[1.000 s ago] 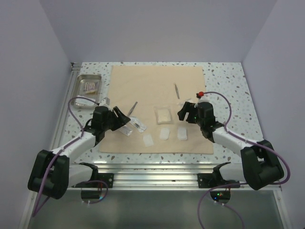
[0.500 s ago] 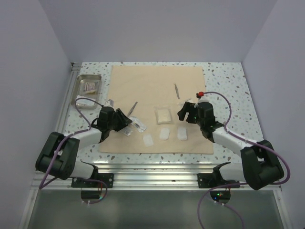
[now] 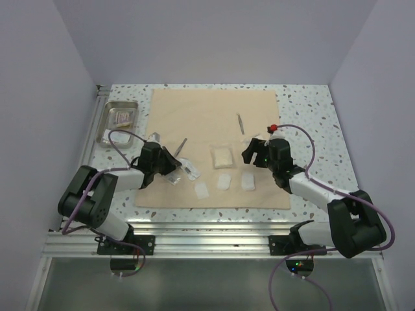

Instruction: Prepare the surgical pack

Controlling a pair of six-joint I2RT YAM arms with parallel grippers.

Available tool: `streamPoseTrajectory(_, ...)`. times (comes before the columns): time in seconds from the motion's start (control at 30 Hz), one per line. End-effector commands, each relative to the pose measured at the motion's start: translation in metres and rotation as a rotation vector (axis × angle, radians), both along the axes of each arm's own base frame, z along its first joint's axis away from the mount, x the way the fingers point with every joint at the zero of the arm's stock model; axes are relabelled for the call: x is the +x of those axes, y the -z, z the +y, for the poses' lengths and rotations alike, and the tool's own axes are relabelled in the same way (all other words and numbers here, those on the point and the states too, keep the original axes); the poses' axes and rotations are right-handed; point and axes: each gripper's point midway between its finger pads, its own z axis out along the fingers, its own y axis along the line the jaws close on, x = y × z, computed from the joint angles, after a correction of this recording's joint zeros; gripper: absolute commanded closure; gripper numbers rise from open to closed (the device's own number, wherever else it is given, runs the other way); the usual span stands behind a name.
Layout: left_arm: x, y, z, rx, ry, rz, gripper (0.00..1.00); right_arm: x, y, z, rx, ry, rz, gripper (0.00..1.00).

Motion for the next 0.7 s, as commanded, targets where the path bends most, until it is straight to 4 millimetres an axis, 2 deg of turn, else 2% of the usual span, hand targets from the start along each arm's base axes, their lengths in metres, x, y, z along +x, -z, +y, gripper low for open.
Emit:
streamPoseTrajectory(0.0,0.023,-0.02,-0.01,-0.031,-0.005,-0.09,0.87,0.013,-0.019,0.004,0.003,-0.002,-0.059,0.2)
streamPoseTrajectory(0.07,0.025,-0.024,-0.012,-0.042,0.004,-0.106,1.0,0.013,-0.019,0.005,0.003,-0.003,-0.057,0.2)
streamPoseTrajectory(0.27,0.022,-0.054,-0.025,-0.092,0.082,-0.16,1.0,0.014,-0.018,0.005,0.002,-0.002,-0.056,0.2)
streamPoseTrajectory(0.4,0.024,-0.082,-0.021,-0.01,0.143,-0.204,1.0,0.014,-0.018,0.005,0.002,-0.005,-0.053,0.2)
streamPoseTrajectory(0.53,0.036,-0.113,0.013,0.048,0.089,-0.247,1.0,0.015,-0.017,0.006,0.003,-0.004,-0.051,0.2)
streamPoseTrajectory(0.57,0.044,-0.12,0.037,0.052,0.034,-0.26,1.0,0.015,-0.017,0.006,0.005,-0.004,-0.052,0.2)
streamPoseTrajectory(0.63,0.05,-0.134,0.061,0.061,-0.002,-0.298,1.0,0.014,-0.017,0.006,0.006,-0.007,-0.05,0.2)
streamPoseTrajectory(0.67,0.057,-0.141,0.087,0.08,-0.06,-0.302,1.0,0.014,-0.017,0.007,0.008,-0.008,-0.049,0.2)
